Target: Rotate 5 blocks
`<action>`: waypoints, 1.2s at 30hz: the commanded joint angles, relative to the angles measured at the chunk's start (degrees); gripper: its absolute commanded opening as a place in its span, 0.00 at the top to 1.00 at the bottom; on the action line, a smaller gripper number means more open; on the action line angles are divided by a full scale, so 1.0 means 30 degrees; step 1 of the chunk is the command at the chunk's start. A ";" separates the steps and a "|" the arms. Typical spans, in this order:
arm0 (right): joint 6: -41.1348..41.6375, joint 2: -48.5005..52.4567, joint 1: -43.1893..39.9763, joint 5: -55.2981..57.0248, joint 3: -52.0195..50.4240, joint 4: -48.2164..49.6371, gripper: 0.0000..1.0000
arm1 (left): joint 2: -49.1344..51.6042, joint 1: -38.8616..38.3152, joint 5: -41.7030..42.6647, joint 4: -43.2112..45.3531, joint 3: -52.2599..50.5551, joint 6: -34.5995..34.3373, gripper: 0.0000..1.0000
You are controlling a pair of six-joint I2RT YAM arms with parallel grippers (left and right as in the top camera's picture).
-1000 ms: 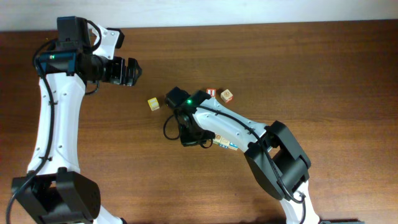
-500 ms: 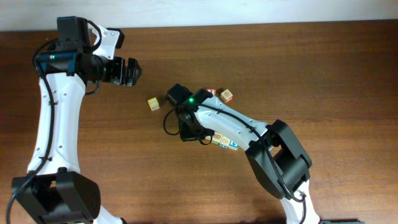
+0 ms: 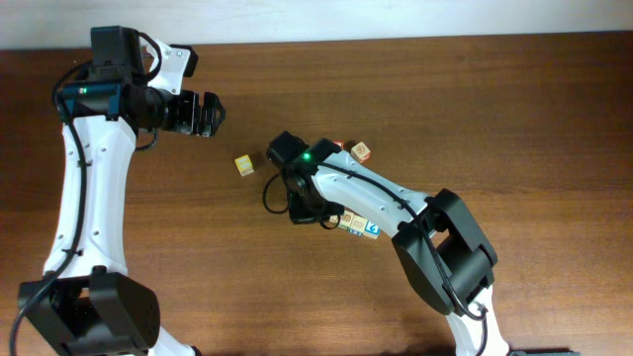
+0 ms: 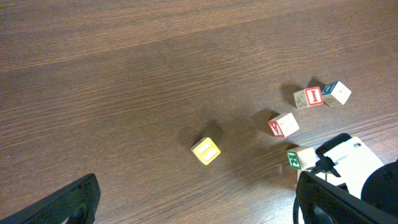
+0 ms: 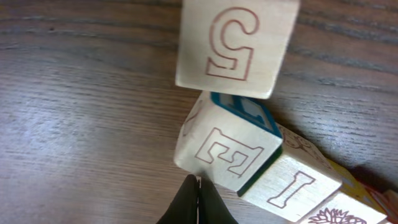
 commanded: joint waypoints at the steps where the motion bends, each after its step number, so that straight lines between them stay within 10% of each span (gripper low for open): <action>1: -0.0911 -0.0379 -0.0015 -0.0036 0.1209 0.0095 0.96 | 0.0029 -0.0007 0.0146 -0.0015 0.0342 0.0299 0.01; 20: -0.0612 0.1078 -0.0568 0.0925 0.1209 0.0969 0.96 | 0.0029 -0.0007 0.0146 -0.0015 0.0342 0.0299 0.01; 36: 0.2914 -0.4925 -0.5027 0.1253 0.0124 -0.7439 0.96 | 0.0029 -0.0007 0.0146 -0.0015 0.0342 0.0299 0.01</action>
